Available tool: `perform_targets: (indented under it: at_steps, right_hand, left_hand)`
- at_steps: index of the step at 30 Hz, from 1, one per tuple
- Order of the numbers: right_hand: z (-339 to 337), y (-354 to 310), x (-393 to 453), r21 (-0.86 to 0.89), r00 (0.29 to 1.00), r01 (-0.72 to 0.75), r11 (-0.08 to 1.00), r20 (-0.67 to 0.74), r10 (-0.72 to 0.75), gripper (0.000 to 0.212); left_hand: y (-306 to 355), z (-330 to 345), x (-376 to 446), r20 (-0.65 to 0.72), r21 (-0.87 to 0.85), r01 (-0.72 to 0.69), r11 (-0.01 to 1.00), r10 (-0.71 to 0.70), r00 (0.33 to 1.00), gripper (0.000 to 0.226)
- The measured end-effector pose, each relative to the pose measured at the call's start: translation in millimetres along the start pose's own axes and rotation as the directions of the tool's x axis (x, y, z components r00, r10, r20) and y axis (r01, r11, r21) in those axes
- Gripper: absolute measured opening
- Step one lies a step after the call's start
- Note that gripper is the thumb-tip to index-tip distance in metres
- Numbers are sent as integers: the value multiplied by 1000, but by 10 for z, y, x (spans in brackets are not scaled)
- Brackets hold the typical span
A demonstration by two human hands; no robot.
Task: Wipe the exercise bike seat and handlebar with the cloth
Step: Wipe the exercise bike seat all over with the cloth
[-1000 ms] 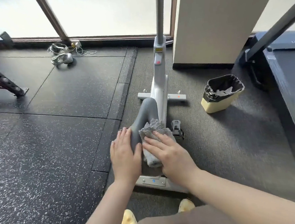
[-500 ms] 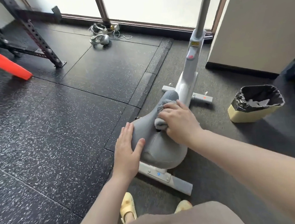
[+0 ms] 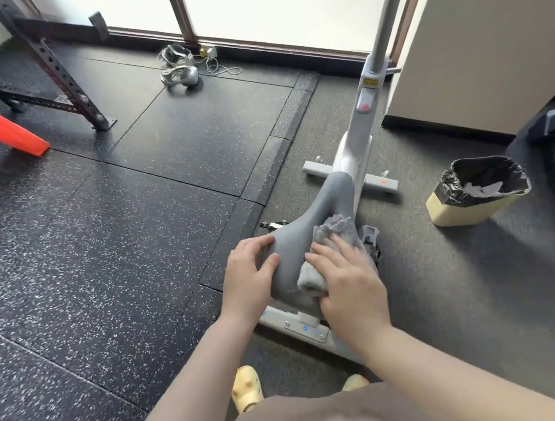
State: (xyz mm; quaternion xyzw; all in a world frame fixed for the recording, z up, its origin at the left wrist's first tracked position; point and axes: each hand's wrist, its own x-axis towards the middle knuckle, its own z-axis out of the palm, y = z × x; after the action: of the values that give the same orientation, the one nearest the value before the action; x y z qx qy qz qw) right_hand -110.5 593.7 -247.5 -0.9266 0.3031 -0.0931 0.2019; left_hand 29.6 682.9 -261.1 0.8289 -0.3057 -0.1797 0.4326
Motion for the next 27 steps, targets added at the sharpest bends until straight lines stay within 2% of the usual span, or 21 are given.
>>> perform_targets:
  at_steps: [2,4,6,8,10,12,14,16,17,19,20,22,24,25,27]
  right_hand:
    - [108,-86,-155,1,996,89,996,-8,-89,67]
    - [106,16,-69,85,990,125,988,-68,-120,68]
    - [81,91,245,162,992,-5,987,-127,26,66]
    - [81,37,602,185,975,-141,973,-147,169,62]
    - [138,-116,842,96,965,-218,971,-130,229,52]
    - [233,-268,907,-65,999,-42,997,4,43,36]
    - [158,-340,917,-119,956,166,979,261,-131,25]
    - [-67,-254,1153,-176,917,145,974,394,-65,11]
    - [-166,-182,1306,-261,917,111,959,398,2,11]
    - [-216,-133,1491,-509,918,71,858,369,143,26]
    - [-145,-205,1514,-566,907,68,822,379,186,31]
    - [22,-458,1498,-482,836,94,871,514,193,31]
    - [54,-619,1495,-278,735,81,957,666,131,14]
    - [-12,-591,1517,-215,724,20,976,677,134,6]
    - [-165,-441,1529,-171,751,-99,980,633,187,13]
  left_hand:
    - [-23,-34,28,22,-11,-14,1000,15,1000,30]
    - [-51,-45,24,39,-29,-47,998,48,998,30]
    - [-72,-20,-15,38,-26,-76,997,77,996,33]
    - [-83,19,-81,37,63,-128,990,126,991,39]
    - [-107,25,-117,83,61,-148,987,143,986,45]
    - [-173,-24,-97,123,-21,-126,992,128,984,46]
    - [-234,-110,-48,135,-118,6,993,10,991,46]
    - [-281,-184,17,189,-166,136,977,-104,976,60]
    - [-307,-203,49,220,-160,153,975,-116,969,63]
    - [-339,-221,101,275,-129,138,982,-98,957,58]
    - [-345,-227,128,291,-123,125,984,-85,953,54]
    - [-367,-242,167,314,-152,123,981,-71,947,48]
    - [-406,-263,197,346,-204,149,968,-71,935,48]
    - [-419,-287,219,367,-221,158,962,-68,928,51]
    - [-439,-344,274,414,-240,166,956,-54,909,52]
